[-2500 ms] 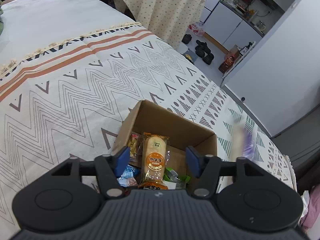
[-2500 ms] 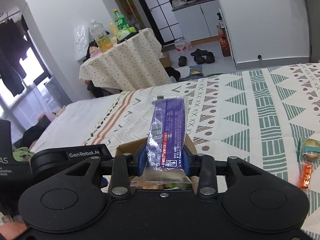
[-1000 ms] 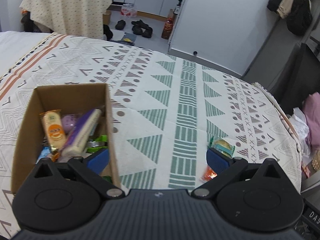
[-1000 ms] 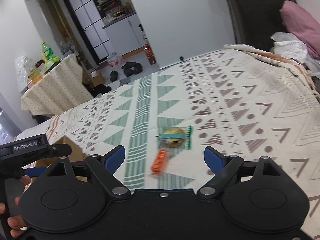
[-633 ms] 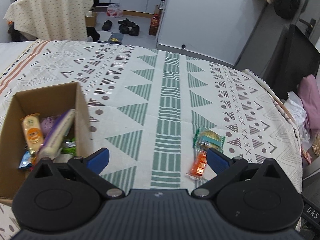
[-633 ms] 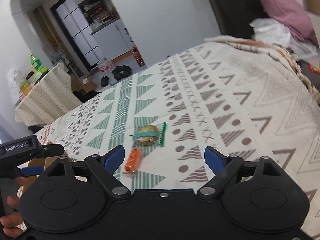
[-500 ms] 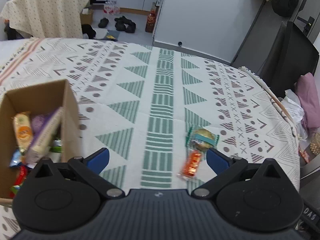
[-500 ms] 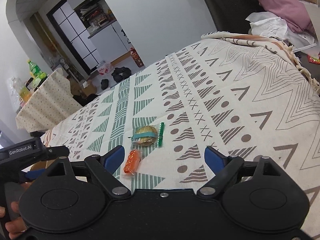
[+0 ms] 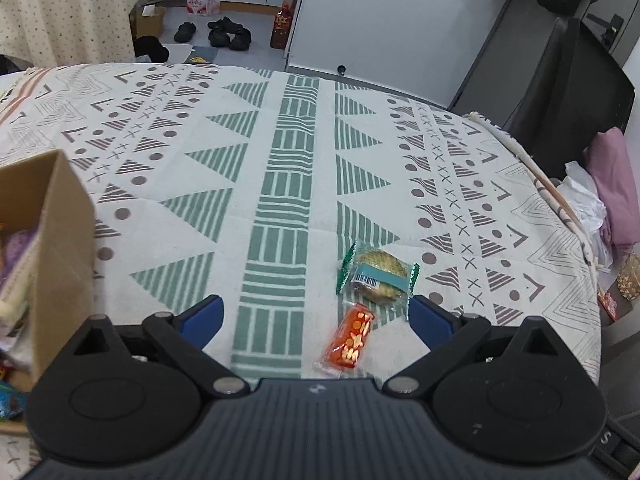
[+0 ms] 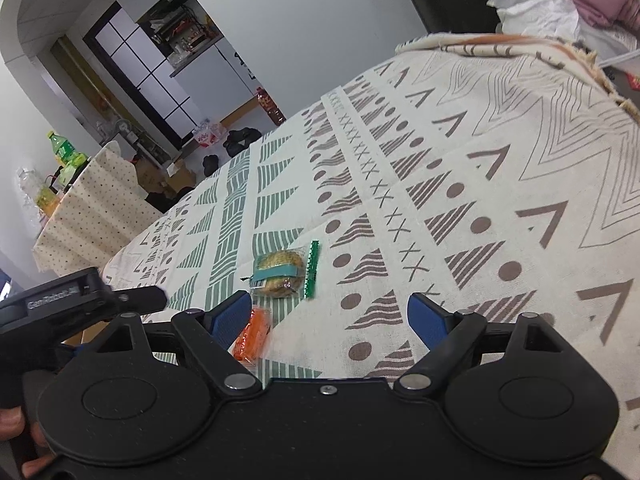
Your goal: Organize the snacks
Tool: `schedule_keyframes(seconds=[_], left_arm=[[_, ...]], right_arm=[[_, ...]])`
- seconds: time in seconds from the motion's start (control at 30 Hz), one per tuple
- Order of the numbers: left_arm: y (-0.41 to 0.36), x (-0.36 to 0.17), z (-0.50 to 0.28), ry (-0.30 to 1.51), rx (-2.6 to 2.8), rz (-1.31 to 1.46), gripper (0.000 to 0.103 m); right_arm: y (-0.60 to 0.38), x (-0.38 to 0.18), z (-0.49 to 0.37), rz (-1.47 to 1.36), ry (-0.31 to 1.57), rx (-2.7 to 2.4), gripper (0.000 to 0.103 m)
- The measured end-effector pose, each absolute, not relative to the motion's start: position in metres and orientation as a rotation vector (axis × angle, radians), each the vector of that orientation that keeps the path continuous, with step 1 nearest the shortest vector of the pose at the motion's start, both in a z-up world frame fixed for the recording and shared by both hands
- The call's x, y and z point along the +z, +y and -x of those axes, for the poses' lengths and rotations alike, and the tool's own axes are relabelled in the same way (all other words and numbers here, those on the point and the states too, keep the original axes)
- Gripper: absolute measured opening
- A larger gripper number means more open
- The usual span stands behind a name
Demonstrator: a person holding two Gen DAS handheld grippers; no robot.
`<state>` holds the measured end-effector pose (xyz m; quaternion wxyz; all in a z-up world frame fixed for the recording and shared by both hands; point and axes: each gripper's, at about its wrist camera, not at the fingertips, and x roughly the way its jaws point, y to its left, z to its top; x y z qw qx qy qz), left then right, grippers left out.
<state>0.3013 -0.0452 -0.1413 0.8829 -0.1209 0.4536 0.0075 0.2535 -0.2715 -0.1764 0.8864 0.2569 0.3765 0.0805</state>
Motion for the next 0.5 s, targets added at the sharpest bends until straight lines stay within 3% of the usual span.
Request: schedule_keyframes(seconds=[0.2, 0.5], left_arm=[[-0.061, -0.167, -0.319, 1.008, -0.032, 0.244, 0.074], [-0.065, -0.203, -0.328, 1.093, -0.091, 0.295, 0.055]], right_arm=[[-0.277, -0.188, -0.267, -0.576, 0.797, 0.169, 0.081], [-0.278, -0.206, -0.287, -0.610, 0.815, 0.169, 0.080]])
